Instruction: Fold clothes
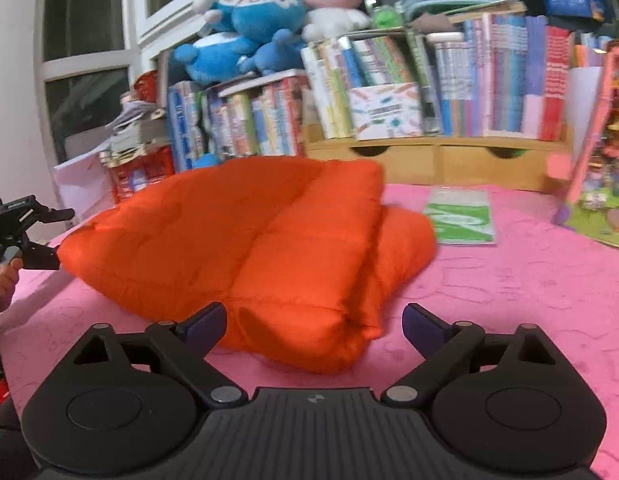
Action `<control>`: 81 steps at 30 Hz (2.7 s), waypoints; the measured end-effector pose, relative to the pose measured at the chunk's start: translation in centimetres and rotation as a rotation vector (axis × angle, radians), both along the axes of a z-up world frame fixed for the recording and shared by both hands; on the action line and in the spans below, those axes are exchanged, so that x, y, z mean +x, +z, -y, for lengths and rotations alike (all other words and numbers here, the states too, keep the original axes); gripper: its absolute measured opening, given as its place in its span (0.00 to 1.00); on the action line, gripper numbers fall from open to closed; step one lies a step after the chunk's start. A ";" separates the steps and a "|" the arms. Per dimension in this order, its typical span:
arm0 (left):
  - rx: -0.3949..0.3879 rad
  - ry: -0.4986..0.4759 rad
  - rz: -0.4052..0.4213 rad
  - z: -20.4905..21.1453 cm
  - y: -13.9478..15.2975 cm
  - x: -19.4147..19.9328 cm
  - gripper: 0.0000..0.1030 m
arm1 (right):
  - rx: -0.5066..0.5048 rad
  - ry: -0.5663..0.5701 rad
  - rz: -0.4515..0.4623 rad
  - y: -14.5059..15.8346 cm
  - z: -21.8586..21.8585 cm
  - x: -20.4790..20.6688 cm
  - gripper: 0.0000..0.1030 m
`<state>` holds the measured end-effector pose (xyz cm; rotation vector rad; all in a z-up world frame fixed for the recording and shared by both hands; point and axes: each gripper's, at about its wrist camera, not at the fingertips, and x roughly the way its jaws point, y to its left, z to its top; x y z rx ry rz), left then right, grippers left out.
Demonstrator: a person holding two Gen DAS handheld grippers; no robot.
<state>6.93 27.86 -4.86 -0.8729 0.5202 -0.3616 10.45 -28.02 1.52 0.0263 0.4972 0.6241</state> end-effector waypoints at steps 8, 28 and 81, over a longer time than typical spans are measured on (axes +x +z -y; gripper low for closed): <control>0.279 0.174 -0.014 0.4 2.6 -2.7 0.60 | -0.038 0.063 0.012 -0.1 -2.2 0.8 0.65; 1.091 0.164 0.159 23.9 4.2 5.5 0.74 | -0.174 -0.141 0.413 3.3 -14.1 2.4 0.89; 1.091 0.313 -0.153 11.9 0.0 5.5 0.93 | -0.560 -0.244 0.246 -3.3 -12.7 4.5 1.00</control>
